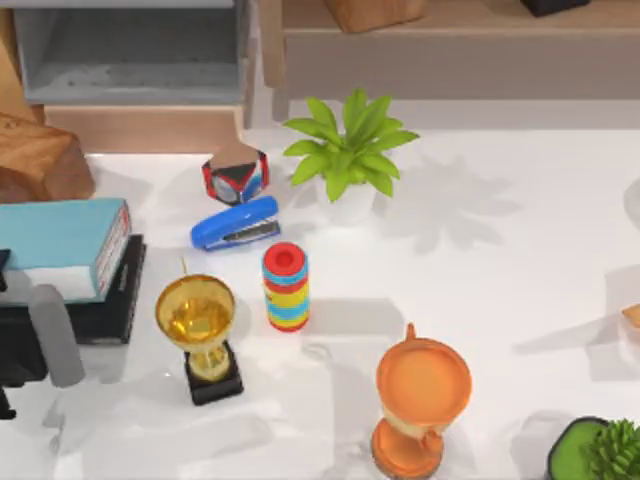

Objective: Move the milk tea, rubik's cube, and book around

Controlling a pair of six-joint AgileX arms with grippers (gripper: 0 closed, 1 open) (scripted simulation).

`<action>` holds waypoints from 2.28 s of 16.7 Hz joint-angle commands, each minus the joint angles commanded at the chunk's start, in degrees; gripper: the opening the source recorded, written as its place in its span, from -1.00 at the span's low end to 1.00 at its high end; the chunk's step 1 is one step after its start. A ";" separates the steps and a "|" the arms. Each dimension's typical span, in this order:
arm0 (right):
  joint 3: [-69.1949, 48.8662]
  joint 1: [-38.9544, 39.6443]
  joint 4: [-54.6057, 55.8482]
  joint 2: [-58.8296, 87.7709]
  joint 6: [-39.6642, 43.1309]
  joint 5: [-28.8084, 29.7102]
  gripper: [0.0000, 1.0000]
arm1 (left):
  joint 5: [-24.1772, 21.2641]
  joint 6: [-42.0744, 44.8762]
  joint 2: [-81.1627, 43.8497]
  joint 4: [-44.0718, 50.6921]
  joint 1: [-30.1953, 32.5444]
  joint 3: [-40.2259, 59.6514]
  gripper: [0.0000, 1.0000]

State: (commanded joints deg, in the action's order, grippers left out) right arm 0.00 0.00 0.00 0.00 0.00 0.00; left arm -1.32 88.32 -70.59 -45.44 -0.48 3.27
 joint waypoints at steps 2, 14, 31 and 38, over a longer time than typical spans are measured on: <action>0.00 0.00 0.00 0.00 0.00 0.00 1.00 | -0.90 2.48 -4.78 -0.63 -0.40 -0.79 -1.00; 0.00 0.00 0.00 0.00 0.00 0.00 1.00 | -2.12 4.59 -11.94 -2.27 -1.13 3.10 -1.00; 0.00 0.00 0.00 0.00 0.00 0.00 1.00 | -2.16 4.31 -15.08 -3.29 -1.29 3.73 0.21; 0.00 0.00 0.00 0.00 0.00 0.00 1.00 | -2.16 4.31 -15.08 -3.29 -1.29 3.73 1.00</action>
State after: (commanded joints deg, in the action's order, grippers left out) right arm 0.00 0.00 0.00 0.00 0.00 0.00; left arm -3.48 92.63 -85.67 -48.73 -1.77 7.00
